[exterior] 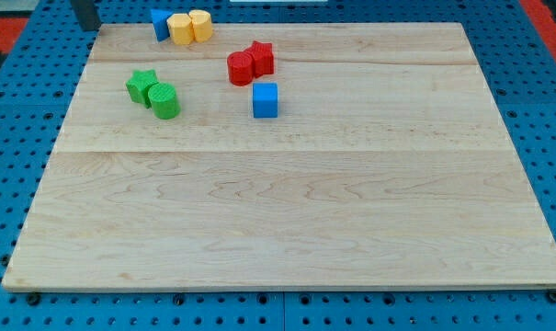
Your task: Push the blue triangle and yellow blocks slightly to the right side of the board
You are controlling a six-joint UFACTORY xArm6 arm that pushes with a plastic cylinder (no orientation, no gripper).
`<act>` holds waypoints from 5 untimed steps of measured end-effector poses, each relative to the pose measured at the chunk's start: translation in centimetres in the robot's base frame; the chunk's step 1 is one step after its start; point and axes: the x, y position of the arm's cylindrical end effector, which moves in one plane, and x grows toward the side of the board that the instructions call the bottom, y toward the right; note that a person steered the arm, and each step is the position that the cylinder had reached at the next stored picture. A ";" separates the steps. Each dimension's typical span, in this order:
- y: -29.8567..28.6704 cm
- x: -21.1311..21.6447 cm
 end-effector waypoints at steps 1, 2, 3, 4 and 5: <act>0.0 0.0; 2.7 -0.1; 7.6 -0.1; 11.4 4.1; 12.0 9.2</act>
